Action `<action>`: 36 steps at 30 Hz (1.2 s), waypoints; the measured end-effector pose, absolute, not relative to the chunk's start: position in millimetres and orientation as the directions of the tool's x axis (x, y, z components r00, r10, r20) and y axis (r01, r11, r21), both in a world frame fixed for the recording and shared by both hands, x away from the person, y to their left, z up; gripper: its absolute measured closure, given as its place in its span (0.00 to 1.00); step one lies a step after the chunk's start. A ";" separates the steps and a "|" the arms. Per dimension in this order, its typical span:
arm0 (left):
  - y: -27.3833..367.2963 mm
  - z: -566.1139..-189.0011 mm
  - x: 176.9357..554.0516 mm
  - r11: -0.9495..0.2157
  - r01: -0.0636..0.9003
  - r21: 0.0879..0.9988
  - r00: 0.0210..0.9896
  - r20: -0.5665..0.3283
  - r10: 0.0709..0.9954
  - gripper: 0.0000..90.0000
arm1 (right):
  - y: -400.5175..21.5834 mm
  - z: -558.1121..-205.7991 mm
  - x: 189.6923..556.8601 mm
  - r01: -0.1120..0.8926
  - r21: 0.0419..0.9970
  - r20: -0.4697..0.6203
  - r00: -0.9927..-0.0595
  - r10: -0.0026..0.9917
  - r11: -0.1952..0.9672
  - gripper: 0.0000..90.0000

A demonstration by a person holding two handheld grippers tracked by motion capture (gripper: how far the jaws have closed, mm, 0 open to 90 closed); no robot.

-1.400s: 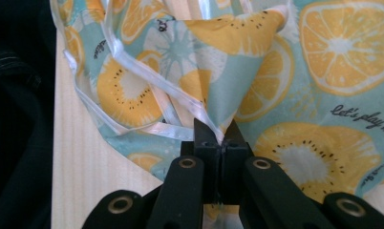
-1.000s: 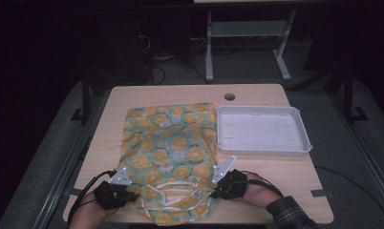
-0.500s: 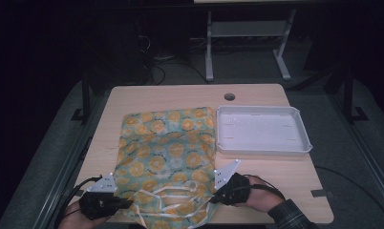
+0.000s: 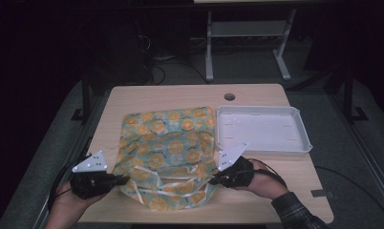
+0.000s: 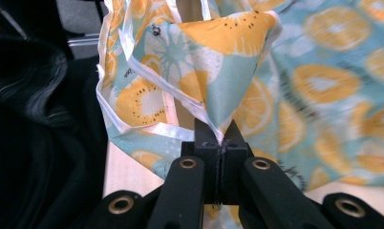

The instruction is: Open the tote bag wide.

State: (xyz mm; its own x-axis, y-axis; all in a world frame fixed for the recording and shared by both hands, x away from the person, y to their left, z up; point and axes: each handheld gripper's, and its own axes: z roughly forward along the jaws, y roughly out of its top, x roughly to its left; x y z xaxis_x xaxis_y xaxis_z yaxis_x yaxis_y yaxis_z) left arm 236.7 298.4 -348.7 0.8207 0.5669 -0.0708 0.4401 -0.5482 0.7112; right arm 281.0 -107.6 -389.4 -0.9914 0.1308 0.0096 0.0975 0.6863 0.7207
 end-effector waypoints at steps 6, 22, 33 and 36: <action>304.0 -334.5 259.3 -0.508 0.417 0.754 0.814 -0.060 0.578 1.00 | -109.5 -371.1 298.5 0.121 0.745 0.001 -0.984 0.180 0.656 0.99; 314.8 -310.7 333.0 -0.417 0.426 0.803 0.775 -0.086 0.626 1.00 | -103.6 -335.9 361.5 0.201 0.775 0.000 -0.948 0.318 0.599 0.98; 318.8 -335.1 383.0 -0.357 0.503 0.787 0.705 -0.135 0.696 1.00 | -88.7 -348.1 411.9 0.313 0.731 0.029 -0.902 0.431 0.607 0.98; 318.1 -343.9 394.8 -0.355 0.524 0.774 0.689 -0.139 0.712 1.00 | -86.1 -355.6 424.3 0.348 0.717 0.049 -0.889 0.455 0.604 0.98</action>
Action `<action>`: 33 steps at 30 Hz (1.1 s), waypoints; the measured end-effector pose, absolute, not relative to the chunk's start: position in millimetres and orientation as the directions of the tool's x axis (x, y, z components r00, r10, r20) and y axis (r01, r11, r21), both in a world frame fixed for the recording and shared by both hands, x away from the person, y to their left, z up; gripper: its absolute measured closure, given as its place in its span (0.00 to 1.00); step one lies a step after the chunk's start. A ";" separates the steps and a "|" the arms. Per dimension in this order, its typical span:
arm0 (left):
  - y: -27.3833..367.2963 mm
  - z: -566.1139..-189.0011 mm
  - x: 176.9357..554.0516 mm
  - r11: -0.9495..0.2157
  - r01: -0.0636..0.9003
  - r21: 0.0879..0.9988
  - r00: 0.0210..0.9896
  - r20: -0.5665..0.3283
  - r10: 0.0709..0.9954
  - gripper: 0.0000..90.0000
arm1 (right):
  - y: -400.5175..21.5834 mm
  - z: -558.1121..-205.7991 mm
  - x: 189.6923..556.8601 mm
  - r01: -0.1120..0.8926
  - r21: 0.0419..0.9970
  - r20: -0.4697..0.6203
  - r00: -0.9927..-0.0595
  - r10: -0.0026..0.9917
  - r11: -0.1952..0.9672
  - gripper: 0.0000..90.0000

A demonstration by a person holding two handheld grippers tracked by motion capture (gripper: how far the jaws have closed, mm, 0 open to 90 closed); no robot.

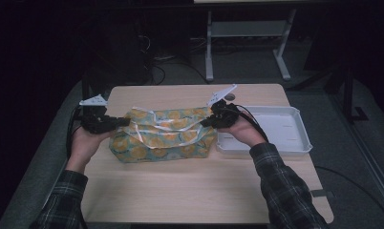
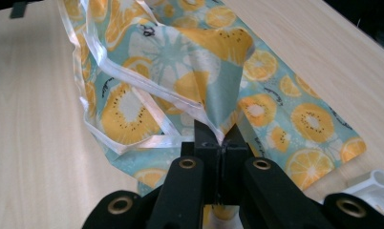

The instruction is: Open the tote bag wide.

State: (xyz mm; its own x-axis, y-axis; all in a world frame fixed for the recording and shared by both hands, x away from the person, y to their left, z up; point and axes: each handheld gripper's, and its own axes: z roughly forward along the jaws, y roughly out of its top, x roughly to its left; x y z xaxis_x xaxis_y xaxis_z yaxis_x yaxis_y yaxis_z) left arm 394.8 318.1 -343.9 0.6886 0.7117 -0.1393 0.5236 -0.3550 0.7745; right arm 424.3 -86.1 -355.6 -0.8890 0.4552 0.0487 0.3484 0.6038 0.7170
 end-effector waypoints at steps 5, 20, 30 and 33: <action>312.7 -362.9 412.5 -0.363 0.557 0.748 0.657 -0.129 0.742 1.00 | -82.1 -371.8 440.8 0.394 0.700 0.061 -0.864 0.500 0.595 0.98; 290.6 -417.8 438.2 -0.508 0.646 0.570 0.636 -0.035 0.771 1.00 | -62.1 -429.9 460.7 0.464 0.569 0.030 -0.836 0.547 0.679 0.98; 287.5 -435.1 426.3 -0.554 0.653 0.516 0.665 -0.039 0.746 1.00 | -57.0 -441.7 446.5 0.426 0.527 0.007 -0.867 0.498 0.735 0.98; 286.6 -432.7 420.8 -0.578 0.642 0.503 0.679 -0.024 0.734 1.00 | -56.5 -442.0 441.0 0.415 0.521 0.012 -0.878 0.479 0.746 0.98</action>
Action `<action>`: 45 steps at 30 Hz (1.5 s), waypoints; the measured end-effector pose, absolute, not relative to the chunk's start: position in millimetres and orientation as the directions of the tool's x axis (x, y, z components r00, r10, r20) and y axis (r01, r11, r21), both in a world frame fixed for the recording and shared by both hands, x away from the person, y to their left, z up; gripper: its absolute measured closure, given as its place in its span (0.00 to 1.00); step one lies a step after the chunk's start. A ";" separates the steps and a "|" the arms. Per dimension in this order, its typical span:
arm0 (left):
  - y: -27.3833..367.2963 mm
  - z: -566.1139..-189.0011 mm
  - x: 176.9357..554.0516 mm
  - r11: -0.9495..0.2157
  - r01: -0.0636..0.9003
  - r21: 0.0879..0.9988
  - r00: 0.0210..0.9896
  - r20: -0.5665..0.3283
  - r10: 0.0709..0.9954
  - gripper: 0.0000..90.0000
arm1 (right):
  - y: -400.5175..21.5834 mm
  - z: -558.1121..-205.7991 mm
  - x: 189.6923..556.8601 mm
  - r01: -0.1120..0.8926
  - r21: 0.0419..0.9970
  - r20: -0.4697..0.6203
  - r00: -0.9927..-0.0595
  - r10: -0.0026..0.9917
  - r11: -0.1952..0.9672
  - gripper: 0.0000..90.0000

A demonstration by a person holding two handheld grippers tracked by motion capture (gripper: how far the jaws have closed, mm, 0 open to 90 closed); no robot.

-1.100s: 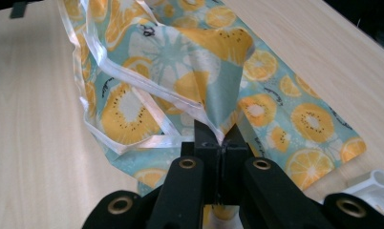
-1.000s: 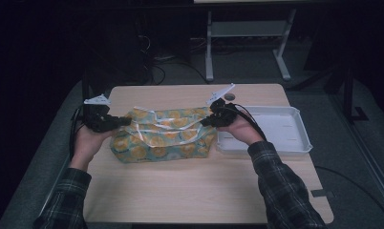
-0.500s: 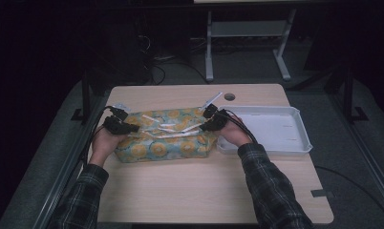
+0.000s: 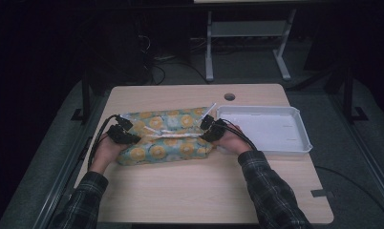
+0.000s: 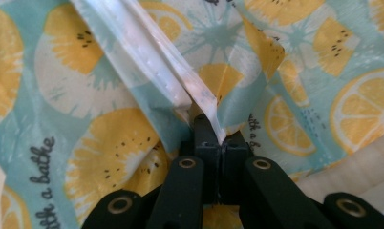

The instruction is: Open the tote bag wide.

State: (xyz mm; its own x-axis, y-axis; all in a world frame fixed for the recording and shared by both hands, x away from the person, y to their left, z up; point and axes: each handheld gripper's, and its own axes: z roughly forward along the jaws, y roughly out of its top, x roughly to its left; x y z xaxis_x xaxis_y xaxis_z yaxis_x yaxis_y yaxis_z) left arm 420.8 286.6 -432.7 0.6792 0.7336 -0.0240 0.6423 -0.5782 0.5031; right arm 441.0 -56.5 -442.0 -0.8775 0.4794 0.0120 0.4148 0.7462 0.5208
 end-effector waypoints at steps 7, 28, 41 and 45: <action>289.5 -427.7 400.6 -0.589 0.625 0.513 0.702 -0.040 0.711 1.00 | -58.3 -440.8 423.4 0.378 0.518 0.005 -0.898 0.439 0.767 0.98; 306.8 -421.6 346.4 -0.554 0.625 0.551 0.714 -0.116 0.691 0.92 | -68.5 -434.9 367.2 0.312 0.551 0.021 -0.932 0.361 0.774 0.84; 338.5 -384.9 330.4 -0.416 0.597 0.686 0.676 -0.150 0.722 0.60 | -109.9 -396.2 365.0 0.408 0.687 0.116 -0.879 0.463 0.601 0.60; 332.6 -375.8 322.3 -0.434 0.577 0.692 0.704 -0.153 0.694 0.58 | -112.6 -388.7 360.5 0.385 0.709 0.118 -0.891 0.438 0.591 0.60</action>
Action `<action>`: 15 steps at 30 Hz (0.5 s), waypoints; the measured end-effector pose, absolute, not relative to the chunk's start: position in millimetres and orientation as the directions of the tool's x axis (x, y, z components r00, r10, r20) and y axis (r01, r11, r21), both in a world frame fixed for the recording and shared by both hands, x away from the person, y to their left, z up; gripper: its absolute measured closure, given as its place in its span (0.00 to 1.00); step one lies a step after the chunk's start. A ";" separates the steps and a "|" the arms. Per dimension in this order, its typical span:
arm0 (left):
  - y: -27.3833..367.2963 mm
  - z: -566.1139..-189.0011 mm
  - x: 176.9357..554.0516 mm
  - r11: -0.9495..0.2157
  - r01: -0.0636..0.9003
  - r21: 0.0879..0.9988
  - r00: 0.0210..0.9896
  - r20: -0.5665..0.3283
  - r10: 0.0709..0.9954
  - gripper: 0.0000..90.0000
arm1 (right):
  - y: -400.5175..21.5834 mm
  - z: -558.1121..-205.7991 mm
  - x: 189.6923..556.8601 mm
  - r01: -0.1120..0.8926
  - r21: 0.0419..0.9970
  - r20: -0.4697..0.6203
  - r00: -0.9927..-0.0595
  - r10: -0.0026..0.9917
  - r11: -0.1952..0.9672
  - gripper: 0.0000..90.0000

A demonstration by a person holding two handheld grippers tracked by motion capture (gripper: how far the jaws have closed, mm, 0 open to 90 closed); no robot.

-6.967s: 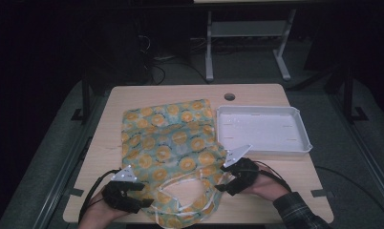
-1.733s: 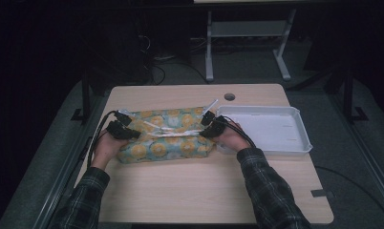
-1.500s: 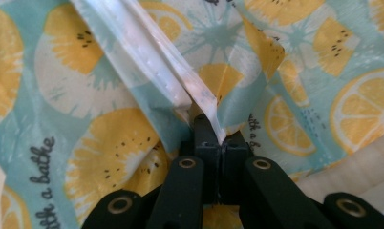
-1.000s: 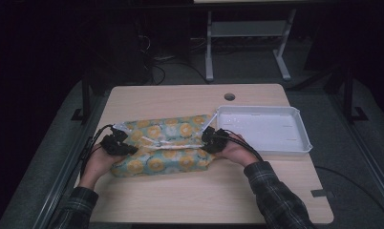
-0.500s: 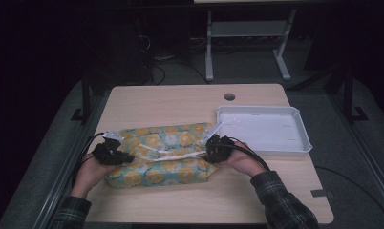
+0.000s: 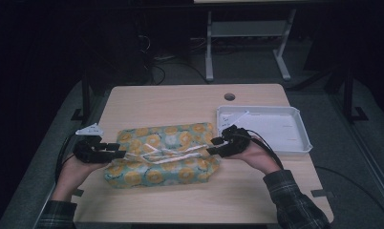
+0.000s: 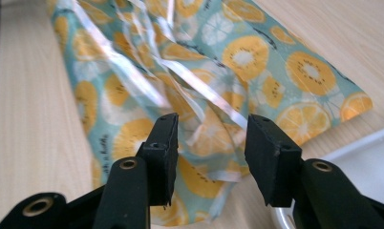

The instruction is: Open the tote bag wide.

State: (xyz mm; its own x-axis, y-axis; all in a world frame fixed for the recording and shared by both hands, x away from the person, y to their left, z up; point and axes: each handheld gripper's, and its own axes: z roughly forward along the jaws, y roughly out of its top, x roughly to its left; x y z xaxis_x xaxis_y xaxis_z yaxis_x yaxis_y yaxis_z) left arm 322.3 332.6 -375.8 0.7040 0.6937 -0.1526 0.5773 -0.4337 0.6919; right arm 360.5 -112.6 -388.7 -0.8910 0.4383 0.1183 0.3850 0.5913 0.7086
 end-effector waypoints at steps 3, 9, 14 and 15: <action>322.5 -370.7 317.4 -0.446 0.563 0.696 0.722 -0.152 0.675 0.56 | -108.0 -384.3 358.3 0.364 0.717 0.105 -0.899 0.425 0.594 0.60; 297.9 -364.6 310.5 -0.470 0.526 0.709 0.764 -0.150 0.628 0.56 | -88.5 -373.6 364.2 0.310 0.744 0.083 -0.922 0.379 0.592 0.61; 283.2 -366.9 307.7 -0.475 0.512 0.716 0.784 -0.163 0.599 0.55 | -63.4 -370.8 374.8 0.292 0.751 0.097 -0.936 0.338 0.592 0.65; 281.8 -367.4 308.0 -0.481 0.509 0.714 0.787 -0.160 0.596 0.55 | -58.2 -370.8 377.0 0.287 0.752 0.101 -0.940 0.326 0.594 0.65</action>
